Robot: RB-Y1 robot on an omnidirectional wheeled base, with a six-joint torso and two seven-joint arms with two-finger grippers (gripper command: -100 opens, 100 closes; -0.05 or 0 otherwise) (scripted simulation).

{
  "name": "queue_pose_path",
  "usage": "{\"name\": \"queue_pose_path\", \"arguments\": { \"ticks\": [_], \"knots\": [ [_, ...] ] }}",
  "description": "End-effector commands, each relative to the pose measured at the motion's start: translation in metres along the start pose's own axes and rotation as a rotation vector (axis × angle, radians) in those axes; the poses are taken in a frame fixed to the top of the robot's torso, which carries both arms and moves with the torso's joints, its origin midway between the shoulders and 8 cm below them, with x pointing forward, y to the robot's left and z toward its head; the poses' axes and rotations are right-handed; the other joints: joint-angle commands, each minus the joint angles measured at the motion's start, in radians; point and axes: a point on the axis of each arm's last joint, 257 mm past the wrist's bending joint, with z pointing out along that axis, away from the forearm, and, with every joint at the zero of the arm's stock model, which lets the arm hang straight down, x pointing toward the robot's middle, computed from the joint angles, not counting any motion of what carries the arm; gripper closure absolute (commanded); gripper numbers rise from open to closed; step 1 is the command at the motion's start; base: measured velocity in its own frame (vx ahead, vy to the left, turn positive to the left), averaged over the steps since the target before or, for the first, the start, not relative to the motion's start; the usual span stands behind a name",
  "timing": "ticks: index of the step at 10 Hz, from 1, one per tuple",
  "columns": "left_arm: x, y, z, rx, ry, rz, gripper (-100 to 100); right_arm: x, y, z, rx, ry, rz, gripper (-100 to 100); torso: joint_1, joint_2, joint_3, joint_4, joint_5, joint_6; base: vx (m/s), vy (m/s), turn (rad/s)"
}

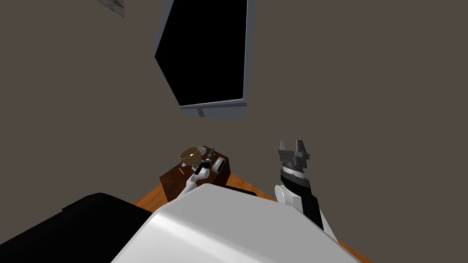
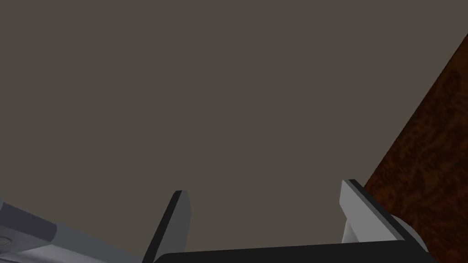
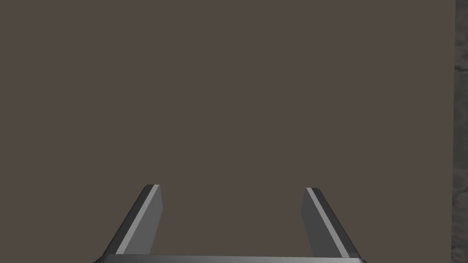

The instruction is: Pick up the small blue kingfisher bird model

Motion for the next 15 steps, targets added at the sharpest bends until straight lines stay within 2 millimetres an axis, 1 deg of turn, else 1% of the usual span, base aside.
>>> {"name": "queue_pose_path", "arguments": {
  "ticks": [1,2,3,4,5,6,8,9,10,11,12,14,15],
  "knots": [
    [-0.003,0.024,0.002,-0.072,0.006,0.020,-100,0.000,0.000,0.000,0.000,0.000,0.000,0,0.000,0.000,0.000,0.000,0.000,0.000,0.011,0.012,-0.069],
    [-0.006,0.033,0.000,-0.088,0.002,0.023,-100,0.000,0.000,0.000,0.000,0.000,0.000,0,0.000,0.000,0.000,0.000,0.000,0.000,0.007,0.009,-0.042],
    [-0.009,0.051,0.002,-0.145,0.007,0.038,-100,0.000,0.000,0.000,0.000,0.000,0.000,0,-0.001,0.000,0.000,0.000,0.000,0.000,0.004,0.009,-0.074],
    [-0.010,0.055,0.001,-0.152,0.005,0.039,-100,0.000,0.000,0.000,0.000,0.000,0.000,0,-0.001,0.001,0.000,0.000,0.000,0.000,0.003,0.010,-0.050],
    [-0.014,0.075,0.000,-0.212,0.010,0.055,-100,0.000,0.000,0.000,0.000,0.000,0.000,0,-0.001,0.001,0.001,0.000,0.000,0.000,0.001,0.014,-0.076],
    [-0.017,0.087,0.001,-0.249,0.016,0.070,-100,0.000,0.000,0.000,0.000,0.000,0.000,0,0.000,0.001,0.001,0.000,0.000,0.000,-0.003,0.024,-0.140],
    [-0.022,0.113,-0.004,-0.326,0.024,0.085,-100,0.000,0.000,0.000,0.000,0.000,0.000,0,0.000,0.001,0.001,0.000,0.000,0.000,-0.001,0.022,-0.043],
    [-0.024,0.119,-0.007,-0.340,0.020,0.087,-100,0.000,0.000,0.000,0.000,0.000,0.000,0,0.000,0.001,0.001,0.000,0.000,0.000,-0.001,0.017,-0.043],
    [-0.030,0.137,-0.011,-0.397,0.025,0.102,-100,0.000,0.000,0.000,0.000,0.000,0.000,0,0.000,0.001,0.001,0.000,0.000,0.000,-0.004,0.021,-0.090],
    [-0.030,0.138,-0.012,-0.400,0.027,0.101,-100,0.000,0.000,0.000,0.000,0.000,0.000,0,0.000,0.001,0.001,0.000,0.000,0.000,-0.003,0.021,-0.039],
    [-0.035,0.157,-0.018,-0.460,0.035,0.115,-100,0.000,0.000,0.000,0.000,0.000,0.000,0,0.000,0.001,0.001,0.000,0.000,0.000,0.002,0.019,-0.076],
    [-0.040,0.174,-0.024,-0.517,0.044,0.128,-100,0.000,0.000,0.000,0.000,0.000,0.000,0,0.001,0.001,0.001,0.000,0.000,0.000,0.004,0.031,-0.090],
    [-0.042,0.186,-0.029,-0.565,0.057,0.139,-100,0.000,0.000,0.000,0.000,0.000,0.000,0,0.001,0.001,0.001,0.000,0.000,0.000,0.004,0.028,-0.076]
  ]
}}
